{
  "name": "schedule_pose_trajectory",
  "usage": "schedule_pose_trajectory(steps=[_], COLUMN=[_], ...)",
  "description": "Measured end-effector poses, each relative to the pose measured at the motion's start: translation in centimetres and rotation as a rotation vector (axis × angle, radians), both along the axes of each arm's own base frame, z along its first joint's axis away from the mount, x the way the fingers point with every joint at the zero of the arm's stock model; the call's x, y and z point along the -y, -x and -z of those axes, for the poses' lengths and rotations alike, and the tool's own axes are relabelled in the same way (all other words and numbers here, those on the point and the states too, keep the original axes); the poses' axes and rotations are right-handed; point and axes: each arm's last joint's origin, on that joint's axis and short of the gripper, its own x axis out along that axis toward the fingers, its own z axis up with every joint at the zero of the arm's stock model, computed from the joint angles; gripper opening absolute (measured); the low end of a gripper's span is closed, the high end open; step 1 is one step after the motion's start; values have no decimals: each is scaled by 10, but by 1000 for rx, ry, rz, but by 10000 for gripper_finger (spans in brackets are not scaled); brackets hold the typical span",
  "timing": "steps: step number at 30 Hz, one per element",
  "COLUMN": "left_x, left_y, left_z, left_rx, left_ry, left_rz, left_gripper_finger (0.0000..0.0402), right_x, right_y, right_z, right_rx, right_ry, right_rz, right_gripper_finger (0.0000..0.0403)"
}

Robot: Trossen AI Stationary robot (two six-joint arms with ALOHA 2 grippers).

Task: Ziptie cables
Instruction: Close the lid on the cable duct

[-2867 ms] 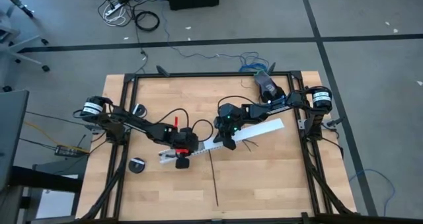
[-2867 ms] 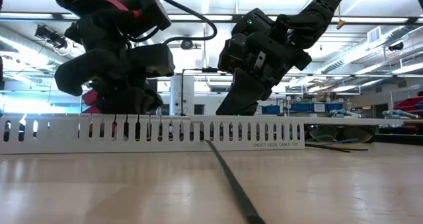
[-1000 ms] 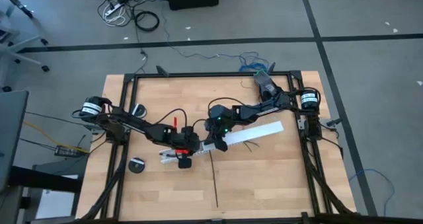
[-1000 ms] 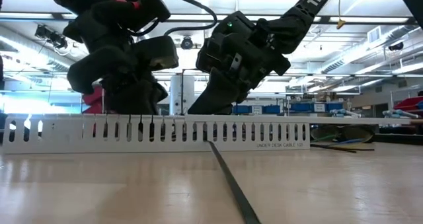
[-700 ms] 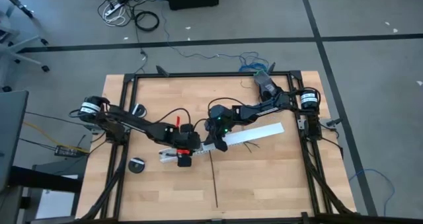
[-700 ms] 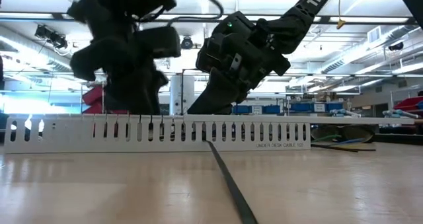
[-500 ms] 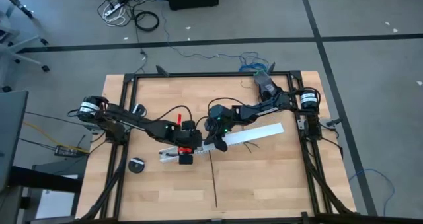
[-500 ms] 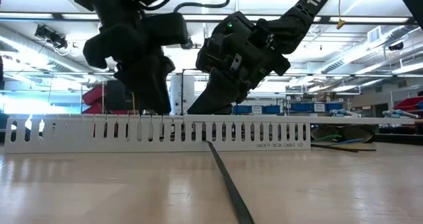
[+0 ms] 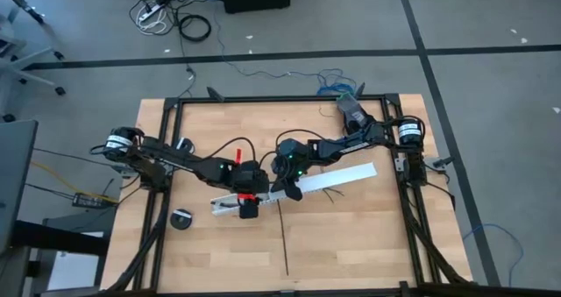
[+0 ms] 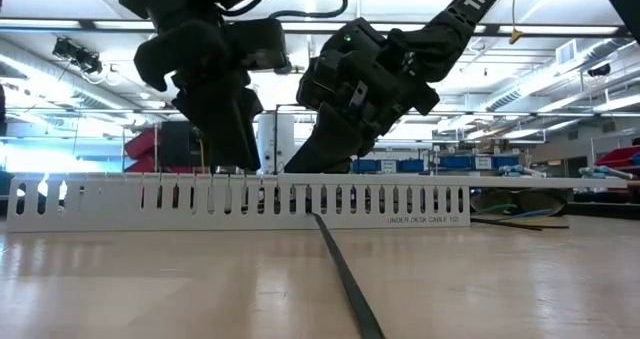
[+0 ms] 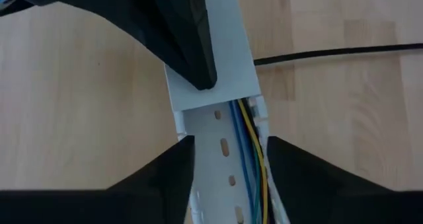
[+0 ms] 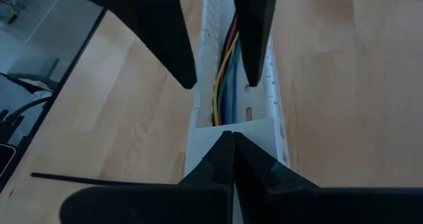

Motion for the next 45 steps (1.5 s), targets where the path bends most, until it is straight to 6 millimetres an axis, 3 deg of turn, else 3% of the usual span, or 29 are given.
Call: schedule_pose_trajectory(steps=[9, 15, 25, 35, 45], left_x=[1, 0, 4, 5, 5], left_y=[-6, -4, -10, -11, -11], left_z=[-11, -7, 10, 10, 10], left_rx=[41, 21, -19, -11, -13], left_ry=[19, 22, 8, 17, 18], left_rz=[-19, -56, -65, -59, -63], left_gripper_finger=[283, 308, 310, 308, 275], right_x=[0, 0, 0, -1, -1], right_y=[0, 0, 0, 0, 0], right_z=[0, 0, 0, 0, 0], right_rx=[7, 12, 14, 15, 14], right_ry=[5, 9, 8, 8, 1], right_rz=[-16, -25, -33, -35, -32], right_gripper_finger=[0, 0, 0, 0, 0])
